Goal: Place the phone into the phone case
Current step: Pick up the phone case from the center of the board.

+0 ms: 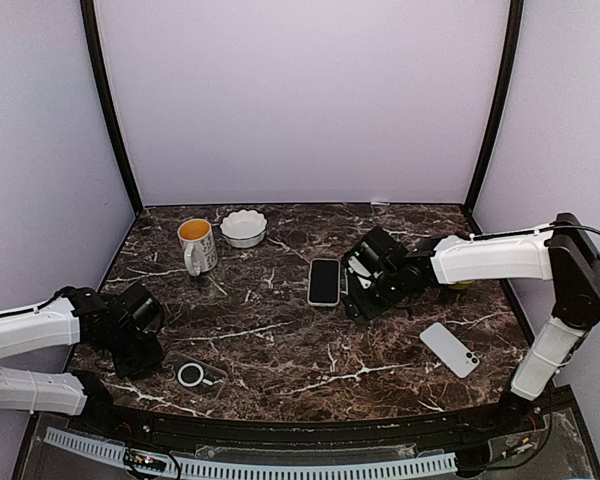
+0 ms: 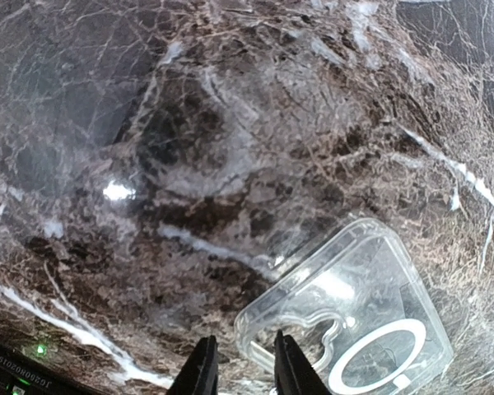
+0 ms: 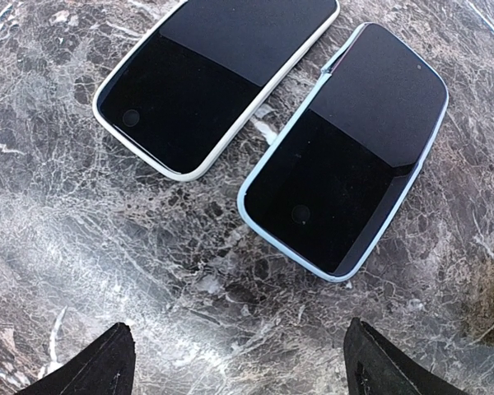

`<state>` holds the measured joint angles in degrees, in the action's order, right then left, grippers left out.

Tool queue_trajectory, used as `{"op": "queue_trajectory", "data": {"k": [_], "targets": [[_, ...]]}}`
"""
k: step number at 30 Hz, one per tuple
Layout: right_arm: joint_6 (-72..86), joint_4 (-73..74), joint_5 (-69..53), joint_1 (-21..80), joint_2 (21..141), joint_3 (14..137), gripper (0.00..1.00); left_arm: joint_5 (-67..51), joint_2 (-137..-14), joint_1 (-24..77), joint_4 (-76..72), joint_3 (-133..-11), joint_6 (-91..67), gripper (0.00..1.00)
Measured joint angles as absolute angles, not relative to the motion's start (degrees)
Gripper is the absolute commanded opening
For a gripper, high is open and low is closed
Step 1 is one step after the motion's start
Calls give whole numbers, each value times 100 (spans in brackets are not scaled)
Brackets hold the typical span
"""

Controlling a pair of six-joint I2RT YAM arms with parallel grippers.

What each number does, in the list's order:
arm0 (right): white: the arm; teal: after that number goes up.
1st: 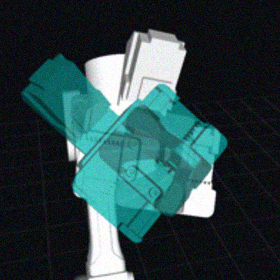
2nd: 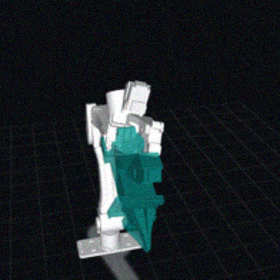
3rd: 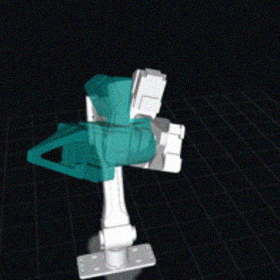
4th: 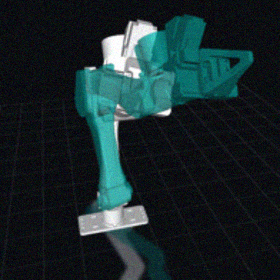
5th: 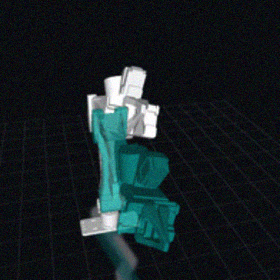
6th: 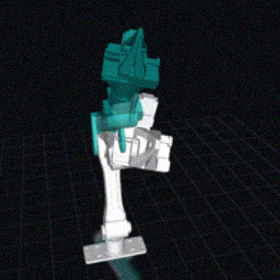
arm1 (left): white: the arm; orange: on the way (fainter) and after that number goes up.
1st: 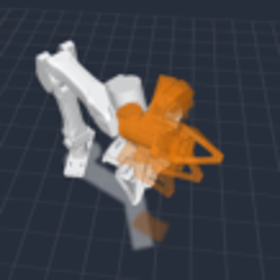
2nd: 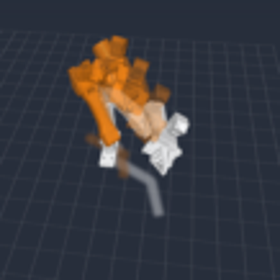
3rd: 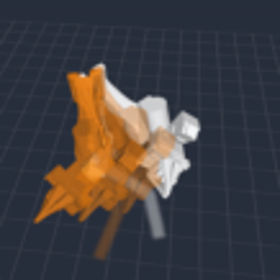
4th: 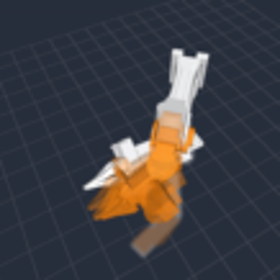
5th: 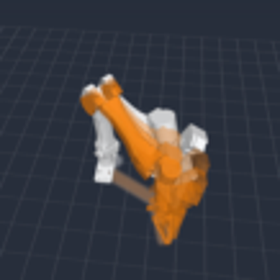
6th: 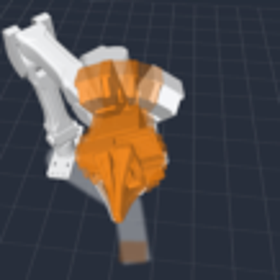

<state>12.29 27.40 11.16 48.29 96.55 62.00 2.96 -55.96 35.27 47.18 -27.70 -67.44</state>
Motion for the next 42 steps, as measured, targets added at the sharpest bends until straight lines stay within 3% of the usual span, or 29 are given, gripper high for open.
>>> {"op": "queue_trajectory", "data": {"k": [7, 21, 23, 25, 26, 28, 37, 42], "targets": [[1229, 2746, 1116, 4829, 9655, 6200, 89, 421, -5583, 3767, 5159, -3011, -6742, 26], [1251, 2860, 1116, 4829, 9655, 6200, 89, 292, -5822, 3817, 4464, -2576, -6751, 31], [1251, 2871, 1114, 4829, 9657, 6200, 89, 292, -5916, 3817, 4460, -2600, -6709, 29], [1251, 2877, 1114, 4829, 9657, 6200, 89, 298, -6005, 3817, 4469, -2635, -6667, 20], [1251, 2877, 1114, 4829, 9660, 6200, 89, 311, -6047, 3817, 4469, -2650, -6657, 11], [1251, 2884, 1116, 4829, 9660, 6200, 89, 349, -6080, 3817, 4453, -2659, -6635, 1], [1247, 3004, 1111, 4829, 9657, 6222, 89, 578, -5841, 3817, 4311, -2722, -6195, 0], [1135, 2976, 919, 4829, 9537, 6340, 88, 1151, -6104, 4088, 4123, -3841, -5258, 0]]}}
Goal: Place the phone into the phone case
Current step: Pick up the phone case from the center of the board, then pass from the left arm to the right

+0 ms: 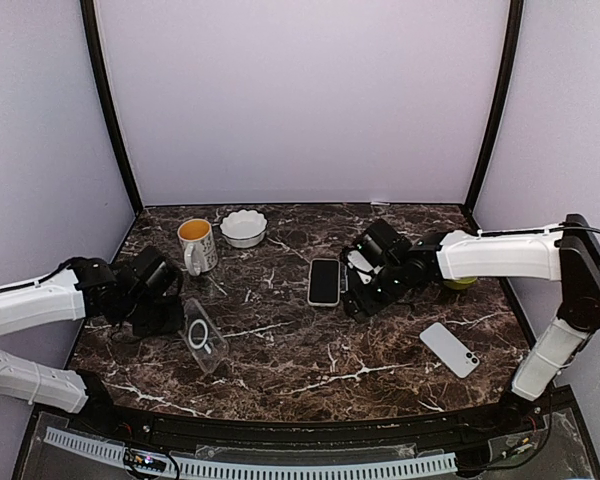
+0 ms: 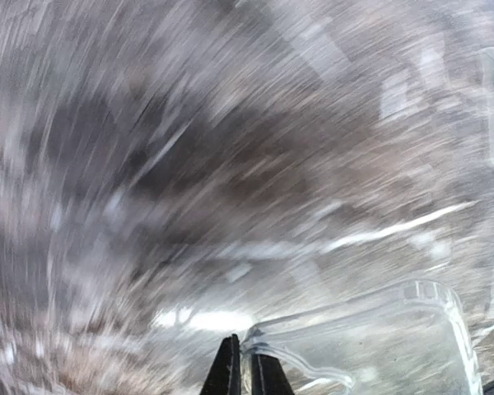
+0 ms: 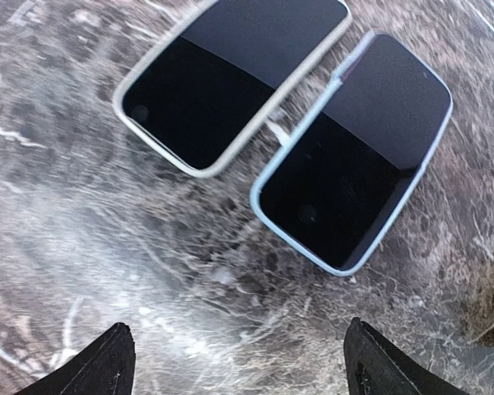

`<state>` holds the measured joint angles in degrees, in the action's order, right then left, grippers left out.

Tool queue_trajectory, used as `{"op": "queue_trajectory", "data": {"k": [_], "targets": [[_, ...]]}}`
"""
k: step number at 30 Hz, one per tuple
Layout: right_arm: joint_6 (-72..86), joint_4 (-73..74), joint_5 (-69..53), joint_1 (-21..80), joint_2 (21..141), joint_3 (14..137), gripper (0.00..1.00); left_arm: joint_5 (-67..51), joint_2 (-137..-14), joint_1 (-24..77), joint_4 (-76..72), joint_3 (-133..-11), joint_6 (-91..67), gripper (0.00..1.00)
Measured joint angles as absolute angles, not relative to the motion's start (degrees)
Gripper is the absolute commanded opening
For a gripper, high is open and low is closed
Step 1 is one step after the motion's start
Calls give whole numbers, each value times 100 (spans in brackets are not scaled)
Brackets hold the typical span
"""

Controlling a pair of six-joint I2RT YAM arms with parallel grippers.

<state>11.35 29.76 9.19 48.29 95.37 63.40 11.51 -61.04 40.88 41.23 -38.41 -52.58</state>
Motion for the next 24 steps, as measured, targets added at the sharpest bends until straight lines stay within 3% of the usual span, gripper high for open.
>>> {"op": "queue_trajectory", "data": {"k": [5, 13, 24], "targets": [[939, 2556, -78, 4834, 8919, 6388, 88, 1855, -6687, 4659, 3312, -5365, -3905, 0], [1074, 388, -2469, 4838, 7566, 6246, 87, 2333, -6622, 5210, 1164, -5629, -1610, 0], [1876, -646, -3153, 5253, 8746, 6615, 79, 3092, -6906, 5518, -427, -5734, -338, 0]]}}
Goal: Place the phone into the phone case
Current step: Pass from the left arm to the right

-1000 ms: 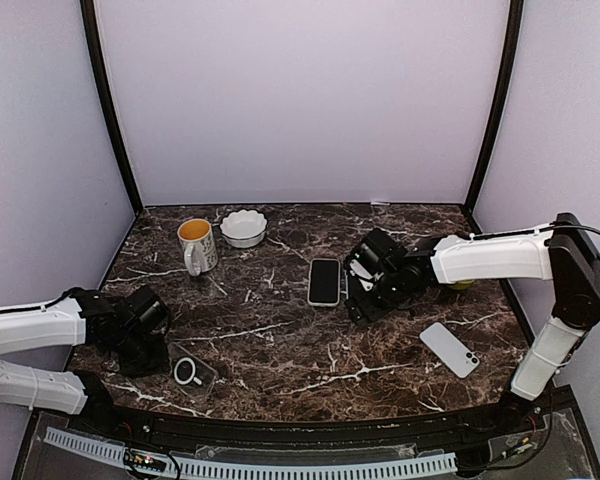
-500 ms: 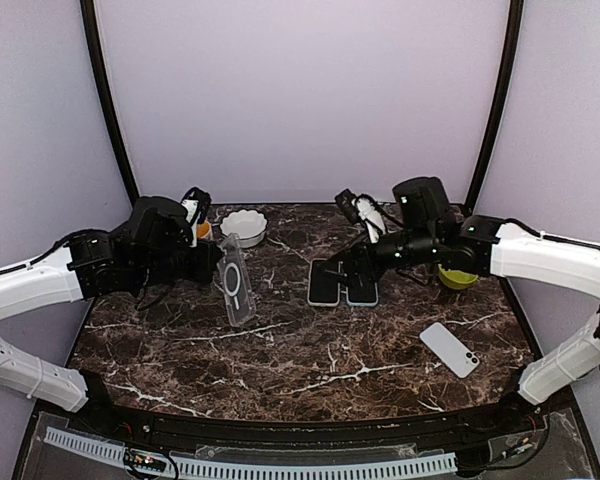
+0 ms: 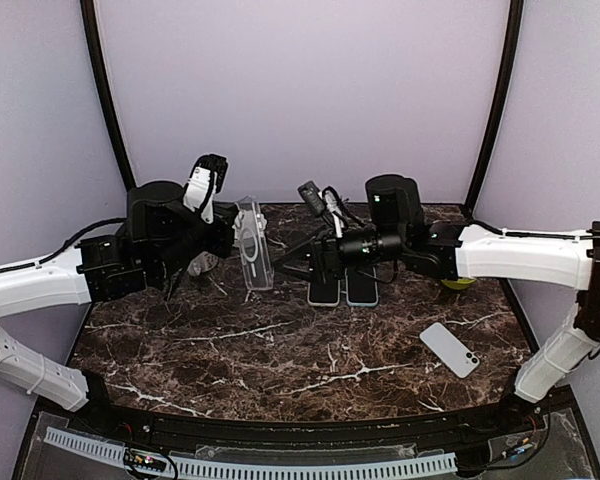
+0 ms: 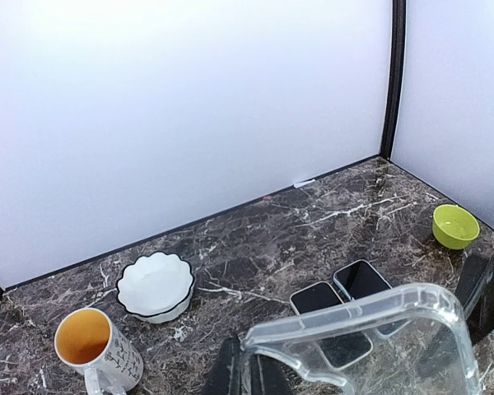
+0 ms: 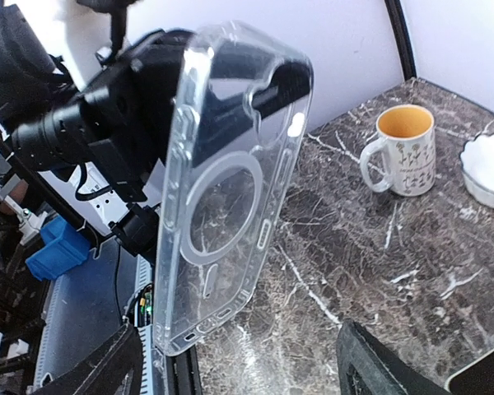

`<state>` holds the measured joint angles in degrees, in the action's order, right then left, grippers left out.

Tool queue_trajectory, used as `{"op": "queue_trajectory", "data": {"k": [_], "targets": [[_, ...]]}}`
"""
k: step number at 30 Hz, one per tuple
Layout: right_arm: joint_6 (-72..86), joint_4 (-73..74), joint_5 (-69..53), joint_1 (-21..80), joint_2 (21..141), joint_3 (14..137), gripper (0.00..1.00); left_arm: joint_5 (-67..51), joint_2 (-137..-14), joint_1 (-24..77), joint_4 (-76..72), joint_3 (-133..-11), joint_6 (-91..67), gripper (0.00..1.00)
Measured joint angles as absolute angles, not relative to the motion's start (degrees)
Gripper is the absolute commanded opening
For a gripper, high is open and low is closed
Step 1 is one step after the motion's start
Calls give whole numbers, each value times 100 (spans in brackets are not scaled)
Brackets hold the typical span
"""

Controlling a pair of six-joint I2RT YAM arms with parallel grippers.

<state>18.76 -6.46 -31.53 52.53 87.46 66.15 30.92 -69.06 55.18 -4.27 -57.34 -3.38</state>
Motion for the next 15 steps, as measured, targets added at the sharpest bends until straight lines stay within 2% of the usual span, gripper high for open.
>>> {"op": "queue_trajectory", "data": {"k": [3, 6, 7, 10, 12, 15], "targets": [[1968, -670, -3183, 5419, 8995, 6790, 78, 3146, -6906, 5520, -576, -5723, -287, 0], [2036, -786, -3199, 5583, 9168, 7030, 71, 3188, -6904, 5520, -650, -5680, -263, 0], [2080, -829, -3197, 5618, 9218, 7120, 65, 3199, -6904, 5520, -672, -5653, -259, 0], [2185, -923, -3173, 5666, 9334, 7279, 25, 3218, -6901, 5520, -685, -5583, -257, 0], [2215, -943, -3118, 5669, 9404, 7363, 2, 3218, -6884, 5520, -703, -5527, -259, 0], [2285, -858, -2982, 5669, 9498, 7456, 0, 3253, -6836, 5518, -716, -5470, -259, 0]]}}
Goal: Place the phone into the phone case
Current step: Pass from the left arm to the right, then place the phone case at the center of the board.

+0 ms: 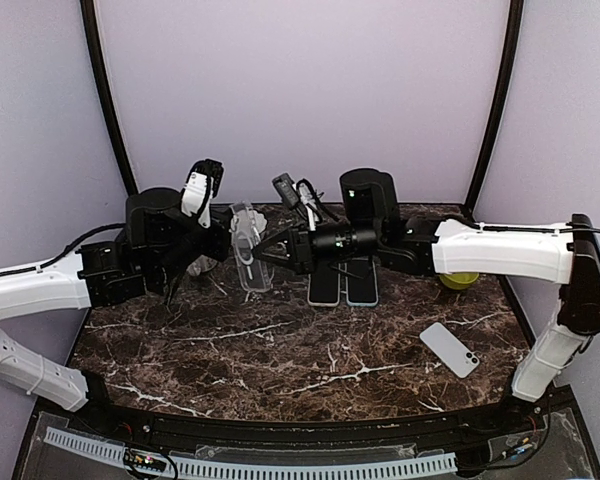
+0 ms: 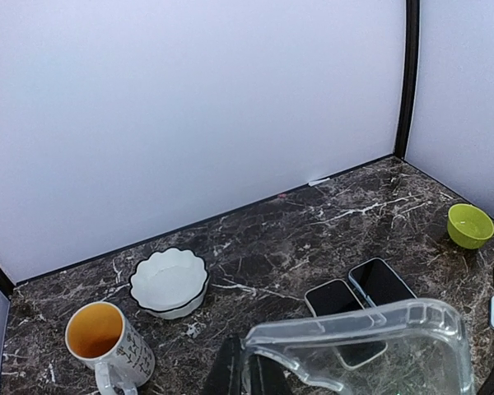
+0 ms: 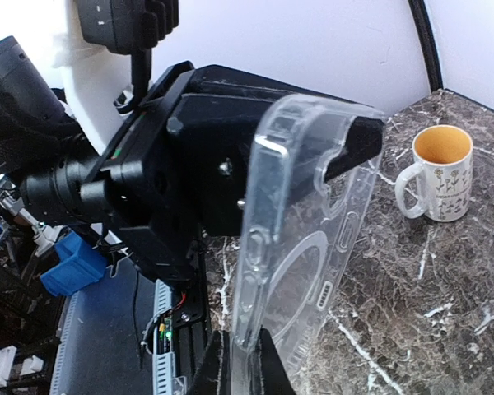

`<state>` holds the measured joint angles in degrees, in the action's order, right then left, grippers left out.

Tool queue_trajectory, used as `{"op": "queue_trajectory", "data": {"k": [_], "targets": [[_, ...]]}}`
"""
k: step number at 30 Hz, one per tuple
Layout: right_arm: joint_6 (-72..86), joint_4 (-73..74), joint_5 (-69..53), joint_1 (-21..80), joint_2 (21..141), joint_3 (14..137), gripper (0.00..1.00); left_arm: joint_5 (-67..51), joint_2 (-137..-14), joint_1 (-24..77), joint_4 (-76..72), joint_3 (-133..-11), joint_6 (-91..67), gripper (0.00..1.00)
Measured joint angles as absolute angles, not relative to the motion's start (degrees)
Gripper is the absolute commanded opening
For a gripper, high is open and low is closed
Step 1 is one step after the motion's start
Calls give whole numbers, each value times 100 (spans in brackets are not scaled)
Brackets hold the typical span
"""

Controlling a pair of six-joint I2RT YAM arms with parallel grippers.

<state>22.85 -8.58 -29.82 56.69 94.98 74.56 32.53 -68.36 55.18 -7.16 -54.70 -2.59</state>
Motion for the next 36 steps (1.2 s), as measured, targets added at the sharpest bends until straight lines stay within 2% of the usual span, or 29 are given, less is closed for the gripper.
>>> {"op": "queue_trajectory", "data": {"k": [3, 5, 6, 7, 9, 11, 15, 21, 24, 28, 29, 30, 32, 33, 35, 36], "targets": [[2259, -679, -2783, 5664, 9513, 7513, 0, 3277, -6788, 5498, -642, -5435, -314, 0], [2209, -513, -2591, 5688, 9478, 7520, 0, 3238, -6751, 5498, -572, -5382, -419, 21], [2171, -381, -2497, 5704, 9445, 7520, 0, 3192, -6726, 5498, -532, -5336, -497, 46], [2143, -226, -2353, 5714, 9404, 7520, 0, 3103, -6698, 5496, -454, -5293, -548, 64], [2108, 86, -1973, 5693, 9323, 7518, 0, 2845, -6667, 5507, -244, -5260, -674, 79], [2108, 550, -1470, 5638, 9209, 7509, 0, 2523, -6672, 5520, 62, -5271, -775, 86], [2182, 1949, -167, 5572, 9000, 7511, 0, 2145, -6958, 5524, 1081, -5754, -878, 91], [2790, 4235, 1369, 5596, 9113, 7485, 0, 2095, -7811, 5417, 2213, -6976, -895, 92], [3288, 5234, 1678, 5736, 9336, 7459, 0, 1975, -8044, 5129, 2502, -7229, -967, 92], [3728, 5802, 1612, 6088, 9692, 7459, 0, 1787, -8090, 4740, 2665, -7236, -985, 92], [3833, 5889, 1525, 6195, 9841, 7459, 3, 1780, -8084, 4692, 2657, -7227, -978, 92], [3889, 5924, 1452, 6270, 9957, 7459, 14, 1774, -8068, 4654, 2644, -7212, -967, 92], [4056, 5892, 1162, 6445, 10294, 7467, 46, 1747, -8001, 4637, 2541, -7087, -947, 92], [4121, 5859, 1039, 6488, 10425, 7491, 57, 1737, -7955, 4628, 2497, -7006, -939, 92], [4110, 5712, 670, 6563, 10707, 7669, 68, 1734, -7824, 4606, 2421, -6785, -899, 92], [4095, 5509, 390, 6580, 10805, 7800, 70, 1741, -7762, 4598, 2392, -6692, -869, 93]]}}
